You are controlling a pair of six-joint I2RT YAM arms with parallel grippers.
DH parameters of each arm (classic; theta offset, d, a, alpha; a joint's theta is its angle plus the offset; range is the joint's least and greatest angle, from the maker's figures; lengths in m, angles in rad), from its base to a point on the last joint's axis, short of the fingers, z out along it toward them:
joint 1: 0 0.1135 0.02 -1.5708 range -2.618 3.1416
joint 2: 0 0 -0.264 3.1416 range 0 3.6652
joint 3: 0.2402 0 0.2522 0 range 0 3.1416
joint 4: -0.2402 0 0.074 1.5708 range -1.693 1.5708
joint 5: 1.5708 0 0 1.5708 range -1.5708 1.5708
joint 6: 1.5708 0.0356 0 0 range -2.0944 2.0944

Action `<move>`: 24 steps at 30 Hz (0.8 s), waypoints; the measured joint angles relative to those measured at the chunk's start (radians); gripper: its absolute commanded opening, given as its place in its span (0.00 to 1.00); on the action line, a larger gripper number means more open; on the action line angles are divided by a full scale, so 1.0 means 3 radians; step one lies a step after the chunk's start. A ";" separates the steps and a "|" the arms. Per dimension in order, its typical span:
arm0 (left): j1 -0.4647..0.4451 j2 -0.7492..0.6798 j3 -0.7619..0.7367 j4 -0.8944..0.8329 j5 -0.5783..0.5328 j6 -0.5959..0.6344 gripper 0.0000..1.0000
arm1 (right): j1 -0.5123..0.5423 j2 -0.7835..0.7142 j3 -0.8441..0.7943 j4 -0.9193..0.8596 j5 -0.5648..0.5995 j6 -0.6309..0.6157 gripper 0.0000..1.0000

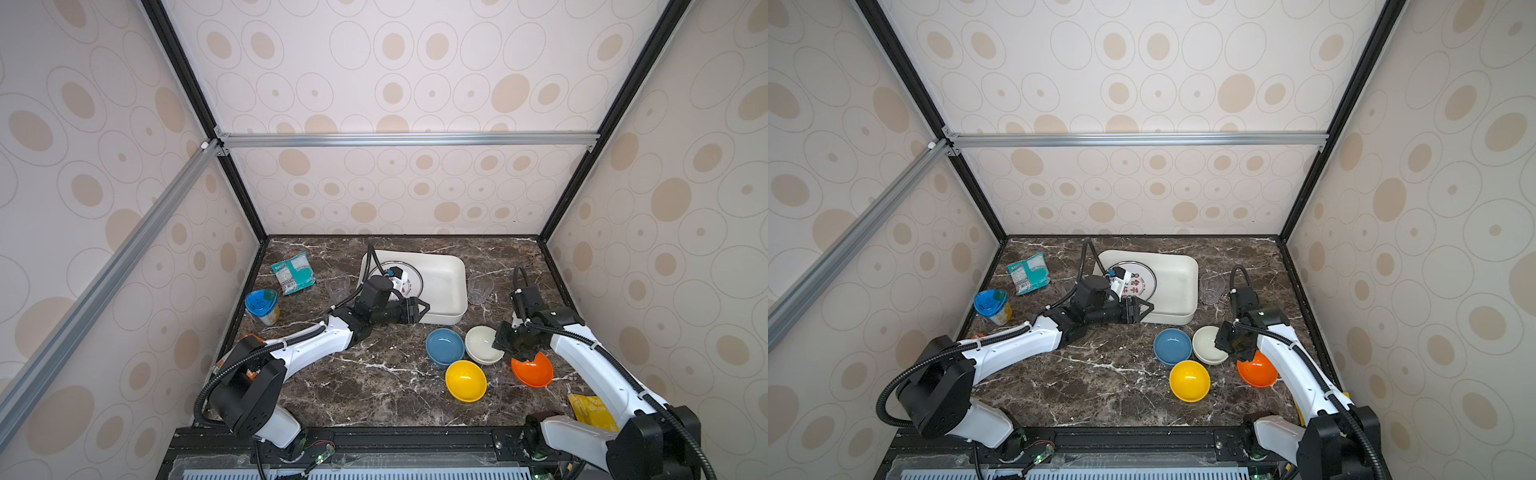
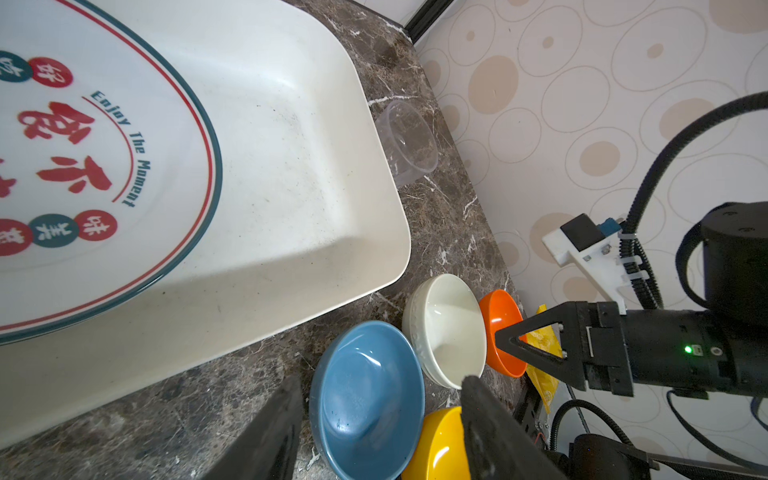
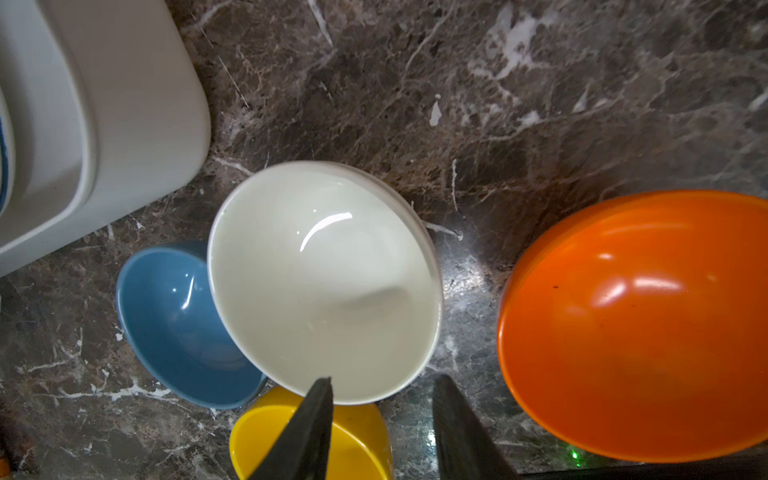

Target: Place the mixed dishes into the plastic bin

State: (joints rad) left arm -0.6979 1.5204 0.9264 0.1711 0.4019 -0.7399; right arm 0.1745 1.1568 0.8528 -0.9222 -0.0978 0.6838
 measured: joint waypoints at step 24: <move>-0.0003 0.0038 0.0000 0.0025 -0.0014 -0.0006 0.60 | 0.0000 0.0285 -0.0266 0.0285 -0.0125 0.0179 0.41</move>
State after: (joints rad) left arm -0.6987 1.5318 0.9264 0.1787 0.3977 -0.7418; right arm 0.1745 1.2423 0.7731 -0.8368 -0.1352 0.7376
